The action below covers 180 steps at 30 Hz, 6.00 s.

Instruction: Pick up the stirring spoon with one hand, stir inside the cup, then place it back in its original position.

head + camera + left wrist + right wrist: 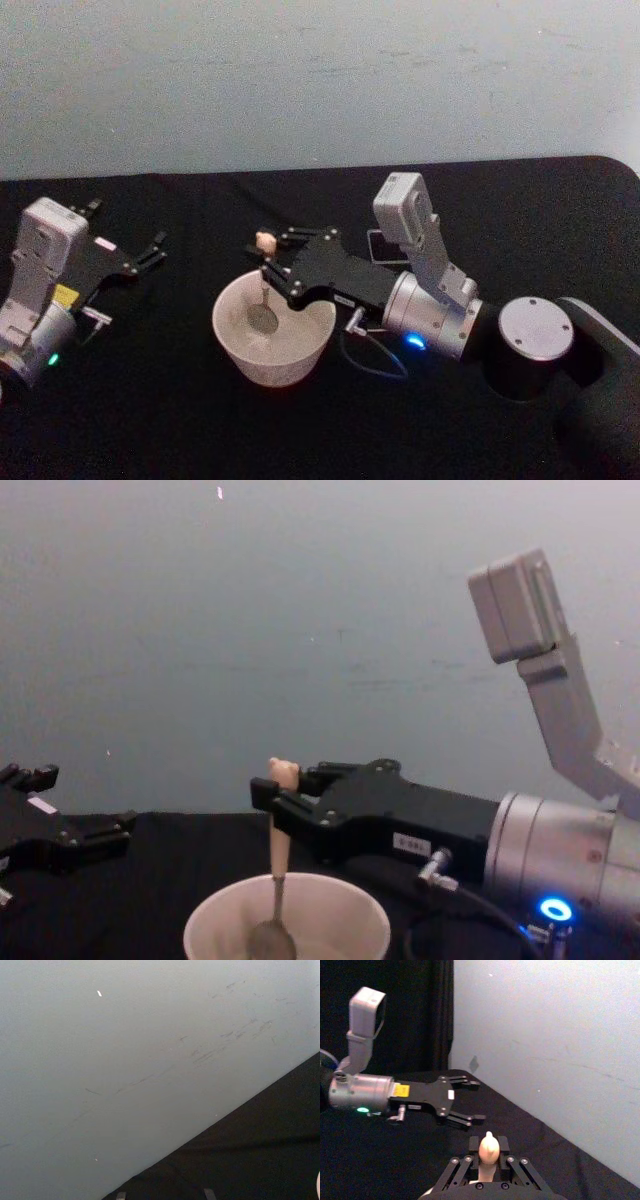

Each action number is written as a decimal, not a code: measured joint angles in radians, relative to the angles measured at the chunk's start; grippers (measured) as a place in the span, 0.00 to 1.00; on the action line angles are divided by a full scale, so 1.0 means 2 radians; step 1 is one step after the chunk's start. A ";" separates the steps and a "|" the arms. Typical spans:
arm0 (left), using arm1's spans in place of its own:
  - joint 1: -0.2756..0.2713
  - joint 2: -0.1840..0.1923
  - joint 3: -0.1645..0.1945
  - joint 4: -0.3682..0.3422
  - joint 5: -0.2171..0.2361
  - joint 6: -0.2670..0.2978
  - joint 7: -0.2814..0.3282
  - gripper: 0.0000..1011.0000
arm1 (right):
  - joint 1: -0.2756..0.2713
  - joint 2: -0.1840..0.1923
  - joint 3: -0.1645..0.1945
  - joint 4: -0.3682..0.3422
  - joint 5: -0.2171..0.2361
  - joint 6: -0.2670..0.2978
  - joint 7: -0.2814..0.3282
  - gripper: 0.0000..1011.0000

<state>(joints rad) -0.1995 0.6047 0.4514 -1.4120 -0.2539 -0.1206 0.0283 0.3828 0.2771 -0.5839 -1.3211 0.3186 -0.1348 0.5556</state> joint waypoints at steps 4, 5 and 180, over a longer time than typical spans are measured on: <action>0.000 0.000 0.000 0.000 0.000 0.000 0.000 0.99 | 0.002 0.000 0.007 0.003 -0.001 -0.001 -0.001 0.21; 0.000 0.000 0.000 0.000 0.000 0.000 0.000 0.99 | 0.002 0.000 0.007 0.003 -0.001 -0.001 -0.001 0.21; 0.000 0.000 0.000 0.000 0.000 0.000 0.000 0.99 | -0.117 0.072 0.124 -0.158 0.061 0.115 -0.115 0.21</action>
<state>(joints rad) -0.1995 0.6047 0.4514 -1.4120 -0.2539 -0.1206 0.0283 0.1483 0.4212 -0.3367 -1.6378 0.4412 0.0950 0.3246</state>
